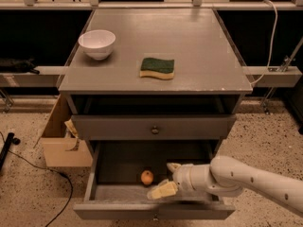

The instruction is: Pick orange from middle drawer and place on counter

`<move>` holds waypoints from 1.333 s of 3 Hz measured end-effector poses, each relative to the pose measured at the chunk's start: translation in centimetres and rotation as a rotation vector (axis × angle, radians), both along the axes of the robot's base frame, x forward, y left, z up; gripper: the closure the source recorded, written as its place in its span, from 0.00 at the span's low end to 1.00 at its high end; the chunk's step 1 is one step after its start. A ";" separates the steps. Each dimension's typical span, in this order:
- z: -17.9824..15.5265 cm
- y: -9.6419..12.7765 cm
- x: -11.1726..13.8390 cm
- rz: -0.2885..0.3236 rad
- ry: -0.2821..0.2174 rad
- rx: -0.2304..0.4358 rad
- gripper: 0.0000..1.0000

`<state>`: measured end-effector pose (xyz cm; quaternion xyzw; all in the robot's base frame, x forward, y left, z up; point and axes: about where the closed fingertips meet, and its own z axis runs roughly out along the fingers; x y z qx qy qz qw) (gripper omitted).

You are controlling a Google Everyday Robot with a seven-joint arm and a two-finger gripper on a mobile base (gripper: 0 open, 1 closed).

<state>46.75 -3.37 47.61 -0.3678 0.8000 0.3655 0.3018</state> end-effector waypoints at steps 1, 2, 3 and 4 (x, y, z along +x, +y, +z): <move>0.8 0.3 3.0 -0.055 -0.021 0.040 0.00; 1.0 0.3 3.5 -0.062 -0.025 0.044 0.00; -0.3 1.1 2.6 -0.033 0.025 0.103 0.00; -2.1 2.5 1.9 0.008 0.004 0.163 0.00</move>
Offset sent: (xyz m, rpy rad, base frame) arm 0.0302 0.0026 0.0084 0.0399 -0.0206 -0.0546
